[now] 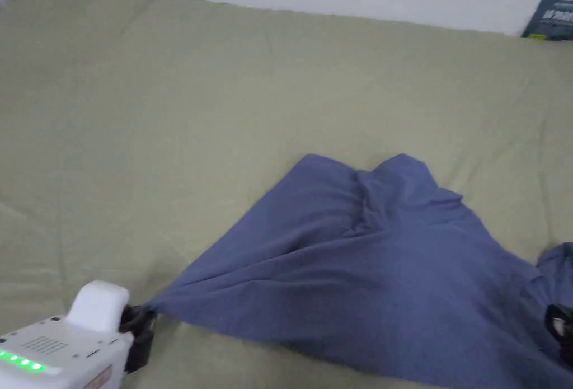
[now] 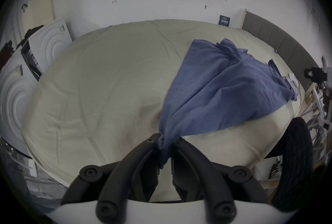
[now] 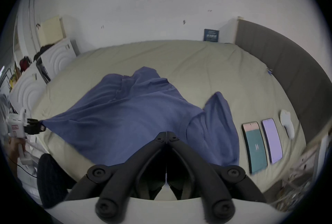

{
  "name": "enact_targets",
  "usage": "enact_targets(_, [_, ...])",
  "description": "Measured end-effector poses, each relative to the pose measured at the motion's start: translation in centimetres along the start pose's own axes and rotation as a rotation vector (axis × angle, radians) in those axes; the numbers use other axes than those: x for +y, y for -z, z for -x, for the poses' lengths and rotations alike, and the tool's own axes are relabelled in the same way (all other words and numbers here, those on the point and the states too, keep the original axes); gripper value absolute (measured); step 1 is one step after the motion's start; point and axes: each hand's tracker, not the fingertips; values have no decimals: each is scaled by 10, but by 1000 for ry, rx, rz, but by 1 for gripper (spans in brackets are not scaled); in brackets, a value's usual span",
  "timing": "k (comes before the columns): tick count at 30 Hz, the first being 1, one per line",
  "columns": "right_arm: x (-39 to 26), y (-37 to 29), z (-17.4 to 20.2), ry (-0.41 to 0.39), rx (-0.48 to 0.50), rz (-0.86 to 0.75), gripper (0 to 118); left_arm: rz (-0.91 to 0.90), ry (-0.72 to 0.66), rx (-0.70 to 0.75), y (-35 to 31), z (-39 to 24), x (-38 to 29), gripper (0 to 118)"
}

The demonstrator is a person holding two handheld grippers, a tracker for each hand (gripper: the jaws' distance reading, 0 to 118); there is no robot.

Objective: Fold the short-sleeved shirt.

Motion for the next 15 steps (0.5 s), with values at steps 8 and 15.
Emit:
enact_targets(8, [98,169,-41,-265,-13,122,117,32,-52,7,12,0,1,12])
enact_targets(15, [123,260,-50,-248,-40,223,117,49,-77,28,9,-13,12,12])
